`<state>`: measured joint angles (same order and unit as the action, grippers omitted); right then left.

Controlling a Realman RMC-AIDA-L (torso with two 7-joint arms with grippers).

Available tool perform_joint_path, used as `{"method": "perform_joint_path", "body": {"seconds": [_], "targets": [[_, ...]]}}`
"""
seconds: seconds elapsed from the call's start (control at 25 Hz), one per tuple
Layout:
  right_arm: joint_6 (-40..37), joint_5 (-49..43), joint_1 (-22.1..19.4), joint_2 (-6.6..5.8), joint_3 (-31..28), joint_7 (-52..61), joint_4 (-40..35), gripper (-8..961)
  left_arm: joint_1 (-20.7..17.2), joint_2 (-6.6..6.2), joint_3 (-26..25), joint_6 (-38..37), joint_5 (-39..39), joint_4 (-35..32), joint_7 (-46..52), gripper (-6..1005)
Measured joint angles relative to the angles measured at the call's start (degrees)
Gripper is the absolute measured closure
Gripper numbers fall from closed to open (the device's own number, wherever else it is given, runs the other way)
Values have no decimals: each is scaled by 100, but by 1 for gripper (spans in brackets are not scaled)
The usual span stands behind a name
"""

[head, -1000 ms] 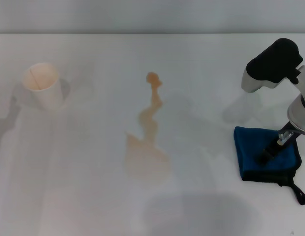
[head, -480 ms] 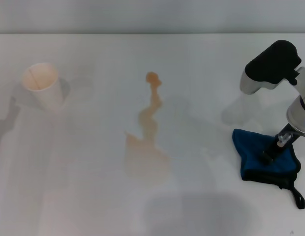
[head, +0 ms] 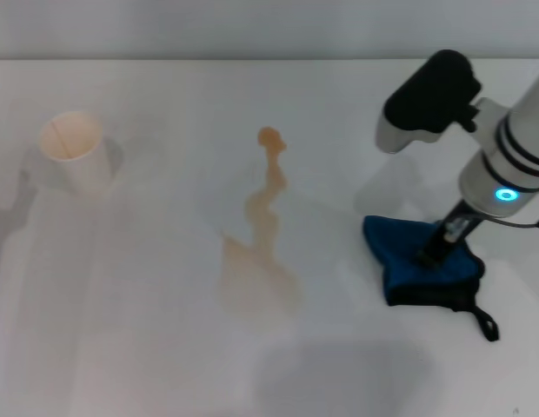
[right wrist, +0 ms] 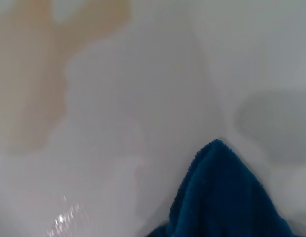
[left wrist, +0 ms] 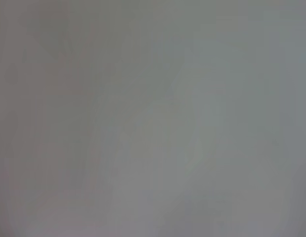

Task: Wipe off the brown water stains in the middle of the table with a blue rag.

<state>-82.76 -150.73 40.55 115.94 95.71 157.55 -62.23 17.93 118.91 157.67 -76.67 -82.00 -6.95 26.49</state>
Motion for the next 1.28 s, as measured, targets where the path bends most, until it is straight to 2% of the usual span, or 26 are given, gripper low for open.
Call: {"method": "perform_joint_path", "body": {"seconds": [0.44, 0.68, 1.28], "targets": [[926, 1218, 965, 23, 870, -246, 713, 811, 9, 18, 0, -16, 1, -20, 14, 112], [1920, 1969, 1551, 29, 1612, -288, 1275, 813, 13, 18, 0, -11, 8, -62, 14, 112], [4343, 2474, 1579, 25, 2487, -304, 1872, 816, 55, 27, 0, 28, 33, -89, 15, 111]]}}
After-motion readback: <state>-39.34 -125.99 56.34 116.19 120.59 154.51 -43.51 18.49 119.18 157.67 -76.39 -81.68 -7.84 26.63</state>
